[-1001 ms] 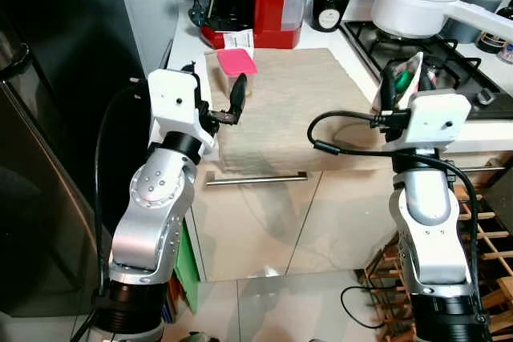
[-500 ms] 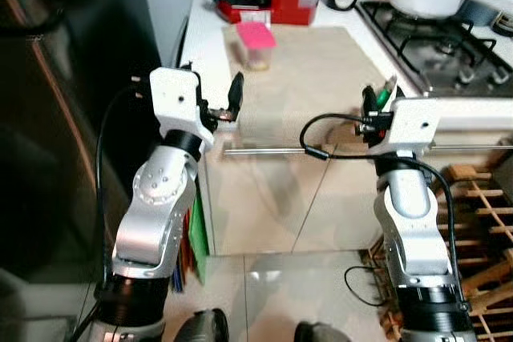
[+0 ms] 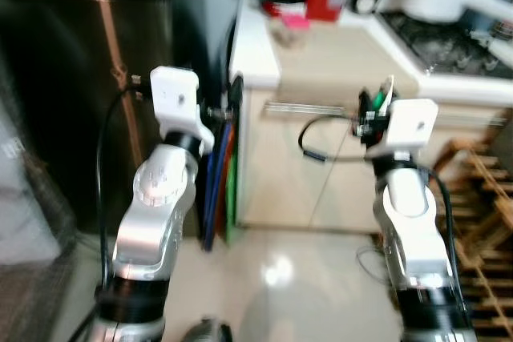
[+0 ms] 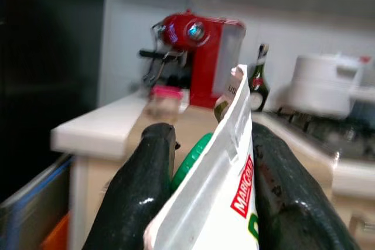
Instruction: Restocking fridge
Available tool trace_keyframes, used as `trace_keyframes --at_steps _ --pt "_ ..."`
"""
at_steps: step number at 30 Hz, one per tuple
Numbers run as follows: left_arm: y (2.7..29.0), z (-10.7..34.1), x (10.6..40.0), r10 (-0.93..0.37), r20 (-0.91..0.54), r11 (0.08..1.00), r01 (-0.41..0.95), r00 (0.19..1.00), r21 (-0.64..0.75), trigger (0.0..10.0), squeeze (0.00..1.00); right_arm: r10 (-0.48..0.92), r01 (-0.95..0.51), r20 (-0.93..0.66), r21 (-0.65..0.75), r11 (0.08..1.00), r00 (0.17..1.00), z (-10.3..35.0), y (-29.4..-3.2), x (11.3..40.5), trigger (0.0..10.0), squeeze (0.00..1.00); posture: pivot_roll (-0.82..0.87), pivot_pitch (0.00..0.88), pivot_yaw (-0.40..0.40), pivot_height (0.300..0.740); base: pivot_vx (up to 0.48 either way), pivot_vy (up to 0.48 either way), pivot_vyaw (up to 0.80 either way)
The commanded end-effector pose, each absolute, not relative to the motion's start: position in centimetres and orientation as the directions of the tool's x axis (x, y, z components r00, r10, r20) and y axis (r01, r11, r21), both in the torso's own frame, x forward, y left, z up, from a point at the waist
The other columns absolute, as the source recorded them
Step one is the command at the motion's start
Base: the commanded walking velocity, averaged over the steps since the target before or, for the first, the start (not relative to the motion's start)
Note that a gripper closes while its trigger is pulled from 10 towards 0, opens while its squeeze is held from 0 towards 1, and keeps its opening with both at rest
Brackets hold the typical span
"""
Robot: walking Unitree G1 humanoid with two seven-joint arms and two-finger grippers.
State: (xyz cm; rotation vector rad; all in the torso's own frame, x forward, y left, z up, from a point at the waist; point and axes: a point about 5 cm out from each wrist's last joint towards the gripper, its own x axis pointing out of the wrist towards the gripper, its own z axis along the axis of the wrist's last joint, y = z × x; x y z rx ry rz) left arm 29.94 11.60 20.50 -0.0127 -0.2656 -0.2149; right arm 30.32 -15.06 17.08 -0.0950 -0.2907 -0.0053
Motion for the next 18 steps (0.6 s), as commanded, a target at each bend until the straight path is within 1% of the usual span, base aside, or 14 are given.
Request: trace_keyframes --at_steps 1,4,5,6,10,12,18 --pt "11.4 20.9 30.1 -0.227 0.271 0.973 0.226 0.936 0.035 10.0 0.0 -0.004 0.033 0.284 -0.097 0.995 0.959 17.1 -15.7 30.2 10.0 0.36 -0.05 0.0 0.009 0.74 0.0 0.0 0.0" --pt "11.7 20.7 30.0 -0.223 0.265 0.974 0.222 0.938 0.032 10.0 0.0 0.001 0.028 0.274 -0.101 0.995 0.962 16.9 -15.7 30.0 10.0 0.36 -0.05 0.0 0.01 0.74 0.0 0.0 0.0" --pt "12.2 20.2 29.8 -0.229 0.25 0.973 0.221 0.941 0.059 10.0 0.0 0.007 0.02 0.253 -0.103 0.994 0.968 16.4 -15.8 29.9 10.0 0.36 -0.06 0.0 0.015 0.74 0.0 0.0 0.0" --pt "12.8 19.7 29.7 -0.219 0.238 0.975 0.221 0.946 0.019 10.0 0.0 0.007 0.019 0.24 -0.102 0.995 0.971 16.1 -15.9 29.8 10.0 0.36 -0.06 0.0 0.019 0.74 0.0 0.0 0.0" --pt "12.9 19.1 29.8 -0.206 0.206 0.976 0.216 0.957 -0.028 10.0 0.0 -0.004 0.024 0.215 -0.093 0.995 0.977 15.7 -16.1 29.9 10.0 0.37 -0.06 0.0 0.018 0.74 0.0 0.0 0.0" --pt "11.9 19.1 29.7 -0.255 0.212 0.964 0.265 0.943 -0.018 10.0 0.0 -0.019 0.033 0.19 -0.074 0.997 0.982 15.4 -16.4 30.1 10.0 0.36 -0.06 0.0 0.022 0.74 0.0 -0.48 0.0" --pt "11.6 19.3 30.0 -0.283 0.224 0.957 0.291 0.933 -0.003 10.0 0.0 -0.006 0.024 0.197 -0.089 0.996 0.98 15.7 -16.3 30.4 10.0 0.36 -0.08 0.0 0.029 0.74 0.0 -0.479 0.0"
